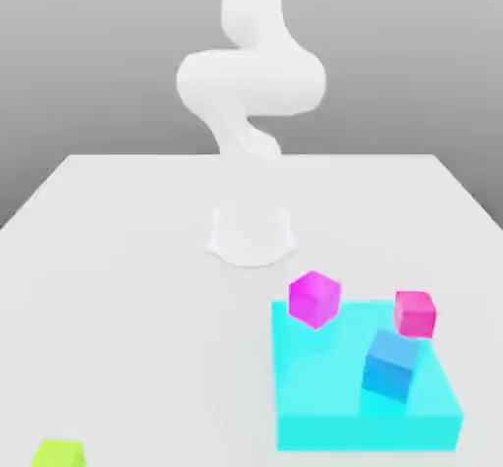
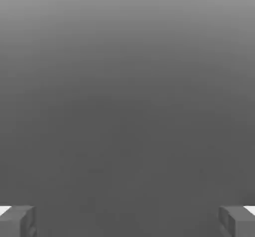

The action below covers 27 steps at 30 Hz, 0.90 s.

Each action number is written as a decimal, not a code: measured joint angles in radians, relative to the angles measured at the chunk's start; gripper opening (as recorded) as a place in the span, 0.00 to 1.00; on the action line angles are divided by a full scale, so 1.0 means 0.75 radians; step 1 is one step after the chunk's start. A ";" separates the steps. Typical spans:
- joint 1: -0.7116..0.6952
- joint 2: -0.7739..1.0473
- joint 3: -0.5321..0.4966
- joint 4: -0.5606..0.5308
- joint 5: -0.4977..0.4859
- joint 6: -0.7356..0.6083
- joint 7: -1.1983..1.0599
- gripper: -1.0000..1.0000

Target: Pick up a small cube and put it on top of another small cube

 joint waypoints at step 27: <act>-0.051 1.297 -0.339 0.125 0.367 0.286 -0.635 0.50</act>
